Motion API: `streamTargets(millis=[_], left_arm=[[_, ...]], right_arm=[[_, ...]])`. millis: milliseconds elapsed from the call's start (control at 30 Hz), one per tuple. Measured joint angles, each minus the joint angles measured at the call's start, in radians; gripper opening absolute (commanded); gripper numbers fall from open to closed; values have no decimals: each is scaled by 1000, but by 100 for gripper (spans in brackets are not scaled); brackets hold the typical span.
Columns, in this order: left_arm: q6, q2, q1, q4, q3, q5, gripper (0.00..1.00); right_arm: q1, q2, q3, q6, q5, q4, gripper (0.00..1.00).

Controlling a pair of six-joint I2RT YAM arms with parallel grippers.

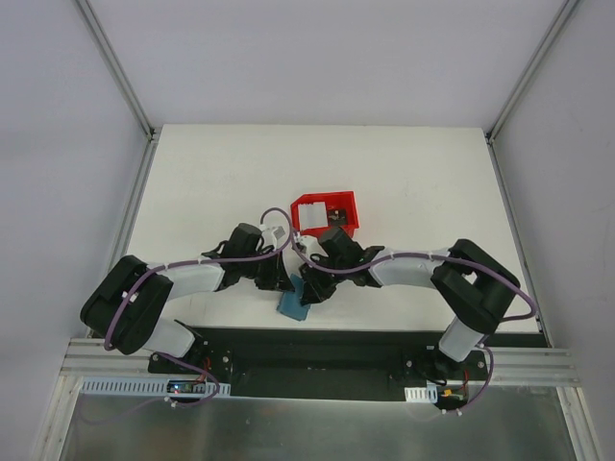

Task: Put the credit cards into the card holder
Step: Open the card holder at the center of the board.

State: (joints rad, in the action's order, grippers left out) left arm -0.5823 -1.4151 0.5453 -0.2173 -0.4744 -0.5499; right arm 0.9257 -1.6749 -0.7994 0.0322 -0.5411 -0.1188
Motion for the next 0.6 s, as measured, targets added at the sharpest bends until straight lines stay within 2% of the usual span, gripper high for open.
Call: streamTargets(millis=[133,233,400,600], left_arm=[[17,0,-4,-2,2,-9,0],[20,0,-4,3,2,4,0],[11,-6,-4,29,-8,37,0],[-14,-43,-3,79,-47,43,0]], right_arm=[[-1,-23,-25,-4,-5,16,6],[-4,-26,-23,-5,-5,10,2],[-6,-14,18,-3,-48,-56,1],[-2,17,67,25,-95,-88,6]])
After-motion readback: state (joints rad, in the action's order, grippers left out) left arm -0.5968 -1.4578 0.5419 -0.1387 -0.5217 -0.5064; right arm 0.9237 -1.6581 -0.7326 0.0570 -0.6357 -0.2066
